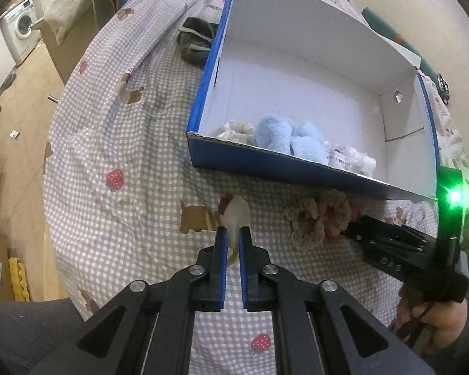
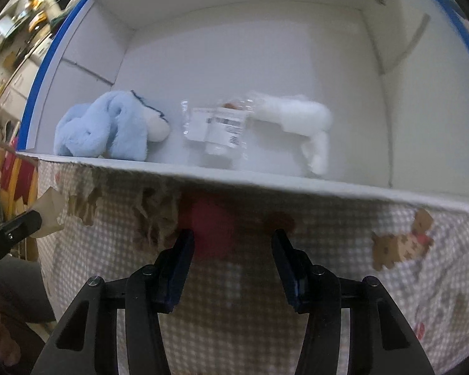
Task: Organize soft objects
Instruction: 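Grasp the pink plush ball with the right tool while the left tool grasps the tan item, then carry the pink plush ball and tan item over the box with both tools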
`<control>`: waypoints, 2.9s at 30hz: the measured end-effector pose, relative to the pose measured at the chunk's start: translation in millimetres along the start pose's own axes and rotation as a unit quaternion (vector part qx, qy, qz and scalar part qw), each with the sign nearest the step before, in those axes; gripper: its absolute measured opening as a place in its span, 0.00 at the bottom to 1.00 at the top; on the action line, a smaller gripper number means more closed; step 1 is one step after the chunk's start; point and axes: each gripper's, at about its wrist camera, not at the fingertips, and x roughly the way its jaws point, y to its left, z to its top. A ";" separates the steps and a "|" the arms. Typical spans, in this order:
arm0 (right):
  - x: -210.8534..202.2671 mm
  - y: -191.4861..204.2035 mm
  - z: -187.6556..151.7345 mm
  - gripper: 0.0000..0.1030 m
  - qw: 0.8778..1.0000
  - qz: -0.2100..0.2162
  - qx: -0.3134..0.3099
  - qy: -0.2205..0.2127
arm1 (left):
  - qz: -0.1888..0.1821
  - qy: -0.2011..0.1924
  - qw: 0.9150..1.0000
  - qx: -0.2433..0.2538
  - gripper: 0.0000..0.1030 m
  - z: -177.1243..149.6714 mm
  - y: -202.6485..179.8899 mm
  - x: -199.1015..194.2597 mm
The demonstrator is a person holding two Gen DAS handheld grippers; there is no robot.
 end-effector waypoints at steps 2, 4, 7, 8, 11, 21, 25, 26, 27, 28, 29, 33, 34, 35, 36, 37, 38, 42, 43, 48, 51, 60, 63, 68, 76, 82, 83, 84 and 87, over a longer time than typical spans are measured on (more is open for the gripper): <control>4.2 6.4 3.3 0.54 1.000 0.004 -0.006 -0.006 | 0.001 0.000 1.000 0.001 0.07 -0.1 -0.9 0.5; 7.8 15.7 6.0 0.54 1.000 0.010 -0.021 -0.012 | 0.001 0.001 1.000 0.000 0.07 -0.5 -0.2 1.0; 7.6 31.9 6.2 0.40 0.998 0.006 -0.059 -0.030 | 0.004 0.001 1.000 -0.005 0.07 0.4 2.3 1.8; 6.3 37.6 4.9 0.34 0.997 -0.004 -0.074 -0.034 | 0.004 0.001 1.000 -0.006 0.07 1.2 3.0 2.4; 0.4 39.6 -0.2 0.29 0.996 0.017 -0.081 -0.022 | 0.004 0.004 1.000 -0.012 0.07 2.2 6.0 3.7; -60.8 5.6 -24.0 0.29 0.999 0.001 -0.052 -0.016 | 0.011 -0.003 1.000 -0.012 0.07 3.4 7.0 1.5; -87.2 -5.6 -21.6 0.29 0.998 0.017 -0.031 -0.051 | 0.015 -0.004 1.000 -0.011 0.07 3.2 6.5 2.2; -89.5 -4.8 -22.0 0.29 0.998 0.023 -0.030 -0.059 | 0.016 -0.005 1.000 -0.009 0.07 3.0 5.8 2.3; -90.8 -5.1 -23.2 0.29 0.997 0.025 -0.030 -0.066 | 0.017 -0.007 1.000 -0.007 0.07 2.4 4.9 2.3; -90.0 -6.4 -22.7 0.29 0.997 0.023 -0.028 -0.069 | 0.019 -0.008 1.000 -0.004 0.07 2.2 4.2 2.1; -89.1 -6.9 -23.0 0.29 0.997 0.026 -0.026 -0.070 | 0.022 -0.010 1.000 -0.001 0.07 1.6 3.2 1.8; -83.6 -5.3 -24.5 0.29 0.997 0.023 -0.027 -0.070 | 0.025 -0.015 1.000 0.006 0.07 0.0 1.0 -0.4; -82.9 -4.6 -24.0 0.29 0.997 0.024 -0.027 -0.070 | 0.028 -0.016 0.999 0.010 0.07 -0.7 0.0 -0.8; -79.8 0.6 -24.0 0.29 0.997 0.023 -0.028 -0.071 | 0.029 -0.017 0.999 0.012 0.07 -0.7 -0.5 -0.7; -79.0 2.4 -24.6 0.29 0.997 0.022 -0.029 -0.073 | 0.031 -0.016 0.999 0.015 0.07 -1.6 -1.6 0.0; -77.1 4.4 -25.5 0.29 0.997 0.021 -0.030 -0.073 | 0.033 -0.015 0.999 0.016 0.07 -2.0 -2.3 0.7; -76.9 5.0 -25.7 0.29 0.997 0.022 -0.030 -0.074 | 0.036 -0.015 0.999 0.019 0.07 -2.3 -2.8 1.5; -79.4 6.9 -26.8 0.29 0.996 0.022 -0.035 -0.081 | 0.052 -0.020 0.998 0.033 0.07 -4.1 -7.8 3.2; -81.0 6.6 -26.7 0.29 0.996 0.023 -0.036 -0.083 | 0.054 -0.022 0.998 0.035 0.07 -4.4 -8.6 2.5; -96.2 3.7 -27.7 0.29 0.993 0.042 -0.022 -0.109 | 0.059 -0.047 0.996 0.038 0.07 -4.6 -12.9 -18.1; -111.6 3.9 -28.6 0.29 0.989 0.046 -0.020 -0.138 | 0.033 -0.039 0.999 0.012 0.07 -1.9 -11.8 -32.8; -141.3 3.4 -15.6 0.29 0.979 0.066 -0.006 -0.191 | 0.054 -0.136 0.988 0.052 0.07 20.6 -42.3 -83.9; -148.9 0.5 -6.5 0.29 0.977 0.073 -0.001 -0.200 | 0.047 -0.142 0.987 0.055 0.07 33.4 -47.7 -86.4; -156.2 -1.7 14.5 0.29 0.975 0.076 -0.003 -0.207 | 0.034 -0.146 0.987 0.060 0.07 61.5 -60.7 -86.8; -155.6 -8.3 56.8 0.29 0.971 0.062 -0.014 -0.230 | 0.033 -0.152 0.985 0.070 0.07 93.0 -76.5 -76.9; -110.8 -30.1 62.8 0.29 0.979 0.058 0.026 -0.195 | 0.019 -0.114 0.990 0.081 0.07 103.5 -86.4 -45.8; -104.2 -33.4 63.6 0.29 0.980 0.062 0.037 -0.184 | 0.022 -0.111 0.990 0.084 0.07 104.8 -89.0 -40.0; -98.9 -36.5 64.7 0.29 0.981 0.072 0.047 -0.174 | 0.023 -0.107 0.990 0.085 0.07 105.4 -90.4 -35.1; -91.1 -38.7 67.4 0.29 0.983 0.073 0.049 -0.162 | 0.014 -0.088 0.993 0.080 0.07 106.3 -95.1 -21.3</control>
